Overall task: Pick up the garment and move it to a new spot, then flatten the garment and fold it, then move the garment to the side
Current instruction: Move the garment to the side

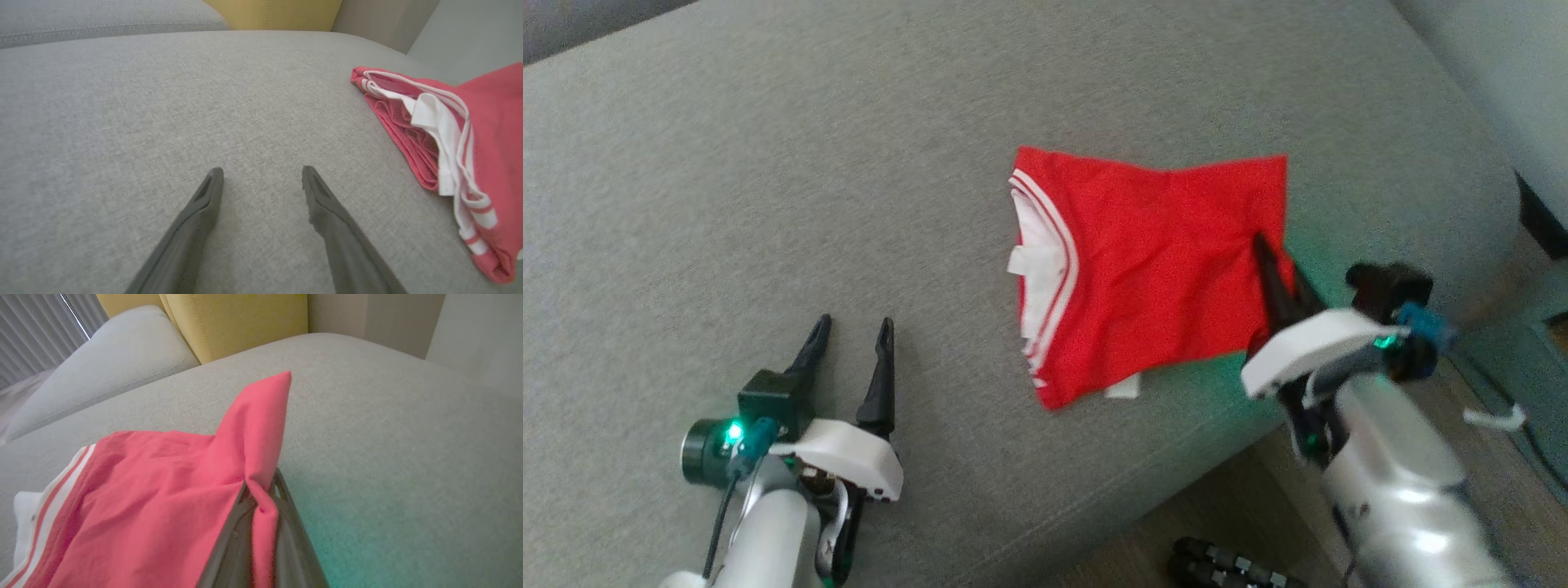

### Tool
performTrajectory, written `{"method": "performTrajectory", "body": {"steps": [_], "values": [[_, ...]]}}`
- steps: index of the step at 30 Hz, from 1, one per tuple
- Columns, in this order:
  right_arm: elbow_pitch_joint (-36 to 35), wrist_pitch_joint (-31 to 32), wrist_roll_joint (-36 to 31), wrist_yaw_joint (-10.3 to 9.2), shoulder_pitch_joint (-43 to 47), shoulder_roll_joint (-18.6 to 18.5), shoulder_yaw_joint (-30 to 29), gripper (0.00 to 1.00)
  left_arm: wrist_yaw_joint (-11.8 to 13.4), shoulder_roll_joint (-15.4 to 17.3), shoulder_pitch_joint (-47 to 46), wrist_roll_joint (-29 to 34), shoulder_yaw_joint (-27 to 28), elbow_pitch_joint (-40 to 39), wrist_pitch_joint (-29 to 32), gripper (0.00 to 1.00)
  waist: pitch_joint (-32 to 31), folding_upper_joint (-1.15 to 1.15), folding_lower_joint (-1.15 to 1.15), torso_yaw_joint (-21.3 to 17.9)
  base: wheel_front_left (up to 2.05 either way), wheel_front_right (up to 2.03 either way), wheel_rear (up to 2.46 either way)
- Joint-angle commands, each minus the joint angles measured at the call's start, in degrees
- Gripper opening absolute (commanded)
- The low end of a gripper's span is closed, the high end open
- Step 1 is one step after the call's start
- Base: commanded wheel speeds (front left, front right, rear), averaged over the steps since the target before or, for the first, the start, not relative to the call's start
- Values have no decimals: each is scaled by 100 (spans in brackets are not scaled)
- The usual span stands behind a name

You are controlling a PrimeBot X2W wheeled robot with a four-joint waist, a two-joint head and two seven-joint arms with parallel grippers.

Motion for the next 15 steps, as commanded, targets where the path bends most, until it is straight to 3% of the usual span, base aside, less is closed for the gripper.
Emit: {"method": "performTrajectory", "body": {"steps": [1, 5, 15], "values": [[-142, -78, -211, 21, -389, 3, -68, 0, -18, 67, -160, 77, 176, -190, -70, 100, 101, 0, 0, 133, 0, 0, 0], [142, -50, -906, 21, -1025, -75, -699, 0, -55, 90, -173, 129, 185, -247, -70, 100, 266, 0, 0, 387, 0, 0, 0], [847, 385, -2319, 21, -2374, -893, -2312, 0, -123, 74, -284, 163, 165, -334, -70, 100, 570, 0, 0, 855, 0, 0, 0]]}}
